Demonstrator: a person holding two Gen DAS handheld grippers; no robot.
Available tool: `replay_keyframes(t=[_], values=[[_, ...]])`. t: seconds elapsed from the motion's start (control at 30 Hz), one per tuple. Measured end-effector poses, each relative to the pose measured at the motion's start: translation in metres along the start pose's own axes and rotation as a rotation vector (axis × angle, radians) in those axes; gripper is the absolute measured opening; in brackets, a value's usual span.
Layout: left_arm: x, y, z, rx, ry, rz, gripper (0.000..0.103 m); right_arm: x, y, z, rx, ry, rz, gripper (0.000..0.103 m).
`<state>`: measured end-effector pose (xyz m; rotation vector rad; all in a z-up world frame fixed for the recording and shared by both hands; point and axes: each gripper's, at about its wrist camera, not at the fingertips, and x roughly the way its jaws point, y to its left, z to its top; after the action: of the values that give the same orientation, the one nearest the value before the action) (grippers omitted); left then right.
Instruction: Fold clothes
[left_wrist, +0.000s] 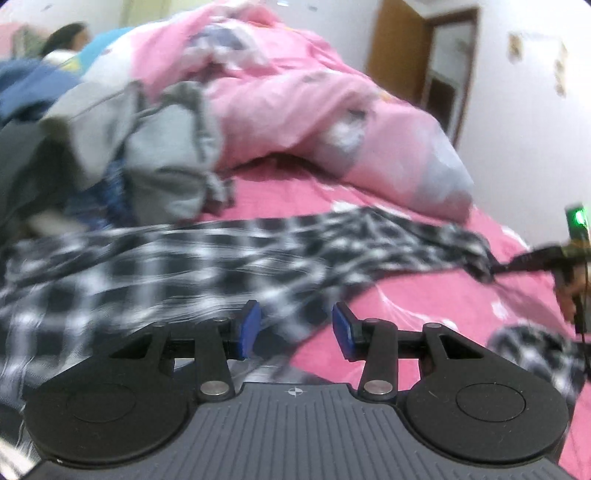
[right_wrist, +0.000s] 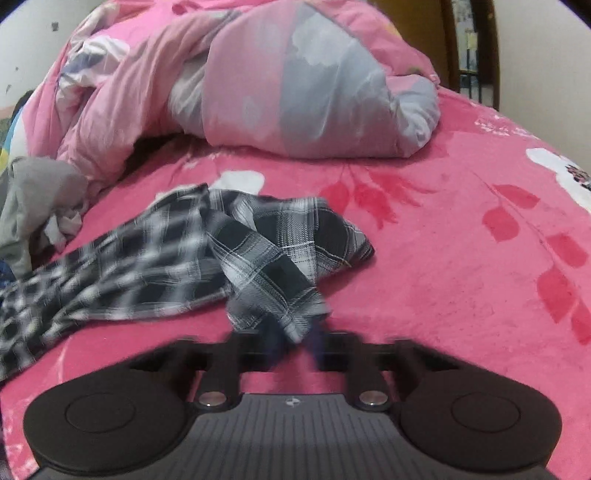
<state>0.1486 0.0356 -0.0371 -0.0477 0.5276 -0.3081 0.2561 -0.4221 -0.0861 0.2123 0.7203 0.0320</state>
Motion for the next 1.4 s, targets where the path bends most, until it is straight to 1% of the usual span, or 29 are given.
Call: replay_keyframes(t=[0.07, 0.13, 0.2, 0.27, 0.33, 0.37, 0.47, 0.53, 0.57, 0.6, 0.63, 0.77, 0.8, 0.87, 0.9, 0.97, 1.03, 1.07, 1.13, 1.23, 1.3, 1.37, 1.4], values=[[0.009, -0.01, 0.002, 0.056, 0.018, -0.009, 0.043, -0.021, -0.004, 0.014, -0.002, -0.082, 0.029, 0.002], [0.018, -0.018, 0.004, 0.108, 0.032, -0.02, 0.043, -0.044, -0.008, 0.038, -0.009, -0.172, 0.049, 0.002], [0.027, -0.023, 0.004, 0.137, 0.052, -0.023, 0.043, -0.058, -0.013, 0.068, -0.013, -0.243, 0.05, 0.002], [0.037, -0.027, 0.004, 0.166, 0.071, -0.025, 0.043, -0.059, -0.017, 0.101, -0.02, -0.297, 0.032, 0.002], [0.046, -0.031, 0.004, 0.195, 0.09, -0.028, 0.043, -0.049, -0.023, 0.131, -0.012, -0.324, 0.002, 0.002], [0.05, -0.033, 0.004, 0.205, 0.1, -0.026, 0.043, -0.039, -0.028, 0.144, -0.005, -0.324, -0.019, 0.002], [0.056, -0.03, 0.001, 0.206, 0.135, -0.017, 0.043, 0.002, -0.046, 0.177, 0.02, -0.296, -0.096, 0.002], [0.059, -0.027, -0.002, 0.204, 0.158, -0.014, 0.043, 0.033, -0.064, 0.187, 0.095, -0.255, -0.184, 0.006], [0.061, -0.026, -0.003, 0.204, 0.168, -0.012, 0.043, 0.038, -0.073, 0.185, 0.143, -0.251, -0.207, 0.011], [0.062, -0.025, -0.004, 0.204, 0.174, -0.01, 0.043, 0.038, -0.083, 0.179, 0.186, -0.255, -0.214, 0.031], [0.063, -0.025, -0.004, 0.204, 0.177, -0.01, 0.043, 0.037, -0.093, 0.174, 0.229, -0.259, -0.221, 0.039], [0.064, -0.023, -0.003, 0.202, 0.175, -0.018, 0.043, 0.036, -0.133, 0.153, 0.403, -0.275, -0.249, 0.039], [0.064, -0.022, -0.003, 0.199, 0.174, -0.021, 0.043, 0.026, -0.137, 0.148, 0.425, -0.287, -0.242, 0.04], [0.062, -0.023, -0.002, 0.194, 0.17, -0.026, 0.043, -0.001, -0.14, 0.137, 0.424, -0.286, -0.17, 0.04], [0.06, -0.025, -0.002, 0.194, 0.164, -0.034, 0.043, -0.014, -0.138, 0.129, 0.407, -0.25, -0.132, 0.04], [0.053, -0.029, 0.0, 0.196, 0.149, -0.056, 0.043, -0.038, -0.131, 0.11, 0.357, -0.14, -0.06, 0.04], [0.045, -0.036, 0.001, 0.197, 0.137, -0.097, 0.043, -0.062, -0.117, 0.08, 0.282, -0.012, 0.006, 0.04], [0.041, -0.041, 0.002, 0.198, 0.131, -0.121, 0.043, -0.072, -0.109, 0.065, 0.246, 0.034, 0.022, 0.04], [0.034, -0.05, 0.003, 0.196, 0.124, -0.173, 0.044, -0.085, -0.097, 0.029, 0.205, 0.13, 0.02, 0.04], [0.032, -0.068, -0.002, 0.193, 0.158, -0.236, 0.044, -0.102, -0.081, -0.027, 0.155, 0.263, 0.005, 0.04], [0.033, -0.08, -0.009, 0.203, 0.19, -0.269, 0.044, -0.121, -0.072, -0.064, 0.125, 0.306, -0.013, 0.04], [0.031, -0.091, -0.019, 0.225, 0.216, -0.301, 0.044, -0.15, -0.061, -0.093, 0.076, 0.287, -0.026, 0.04], [0.029, -0.095, -0.023, 0.236, 0.224, -0.313, 0.044, -0.164, -0.056, -0.102, 0.055, 0.292, -0.031, 0.04]])
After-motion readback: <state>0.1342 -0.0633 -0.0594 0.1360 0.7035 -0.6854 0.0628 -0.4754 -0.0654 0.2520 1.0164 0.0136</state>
